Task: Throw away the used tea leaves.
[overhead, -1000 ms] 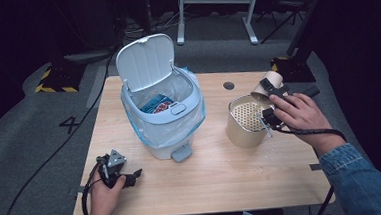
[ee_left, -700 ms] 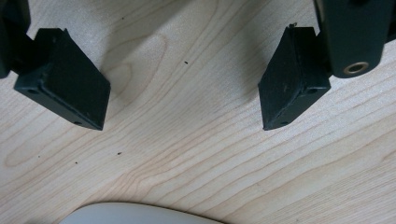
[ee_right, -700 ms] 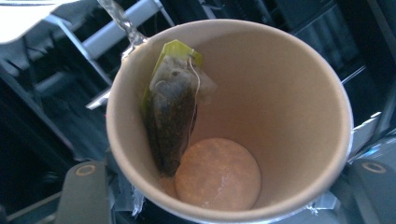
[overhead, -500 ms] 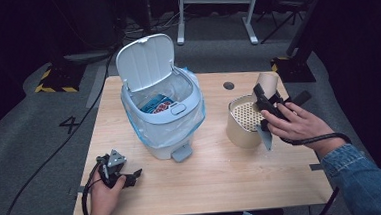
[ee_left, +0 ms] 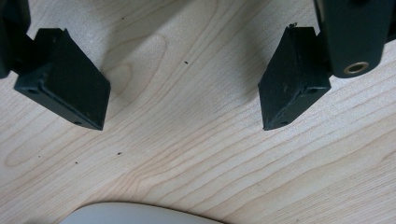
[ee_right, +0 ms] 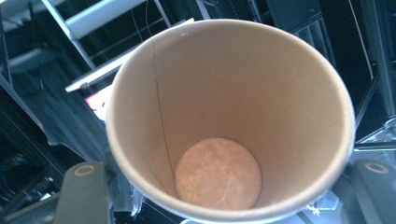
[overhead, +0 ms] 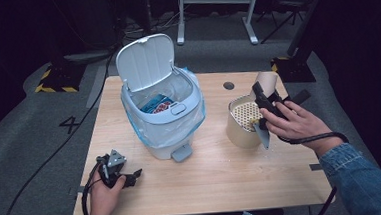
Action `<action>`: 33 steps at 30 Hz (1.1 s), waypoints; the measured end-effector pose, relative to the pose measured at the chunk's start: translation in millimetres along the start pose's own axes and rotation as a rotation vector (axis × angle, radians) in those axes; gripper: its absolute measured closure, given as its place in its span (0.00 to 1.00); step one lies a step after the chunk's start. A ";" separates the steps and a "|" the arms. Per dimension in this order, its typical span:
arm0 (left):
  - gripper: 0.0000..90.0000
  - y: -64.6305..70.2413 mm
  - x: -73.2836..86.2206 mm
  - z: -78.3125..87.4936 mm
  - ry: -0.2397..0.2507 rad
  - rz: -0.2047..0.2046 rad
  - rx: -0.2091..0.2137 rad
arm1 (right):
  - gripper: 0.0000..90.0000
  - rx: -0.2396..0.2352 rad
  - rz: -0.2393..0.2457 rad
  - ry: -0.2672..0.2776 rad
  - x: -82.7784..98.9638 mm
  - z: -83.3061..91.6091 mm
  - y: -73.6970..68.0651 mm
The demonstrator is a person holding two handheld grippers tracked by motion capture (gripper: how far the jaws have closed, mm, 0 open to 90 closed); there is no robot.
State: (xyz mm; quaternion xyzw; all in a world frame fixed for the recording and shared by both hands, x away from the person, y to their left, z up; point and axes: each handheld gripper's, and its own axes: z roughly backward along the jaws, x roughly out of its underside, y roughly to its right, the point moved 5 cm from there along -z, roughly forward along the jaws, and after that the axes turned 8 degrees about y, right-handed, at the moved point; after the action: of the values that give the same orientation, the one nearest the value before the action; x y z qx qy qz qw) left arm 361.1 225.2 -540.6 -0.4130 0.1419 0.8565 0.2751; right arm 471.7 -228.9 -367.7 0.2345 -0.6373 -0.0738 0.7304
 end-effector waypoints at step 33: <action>0.18 -2.1 0.6 0.7 0.000 -0.025 0.032 | 0.33 -0.369 -2.146 0.568 57.2 16.8 -24.7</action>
State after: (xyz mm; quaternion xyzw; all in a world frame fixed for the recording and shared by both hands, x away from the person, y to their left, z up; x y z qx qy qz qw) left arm 361.6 227.5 -540.6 -0.4106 0.1503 0.8505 0.2924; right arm 470.3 -278.1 -325.8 0.5581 0.1043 -0.7012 0.4313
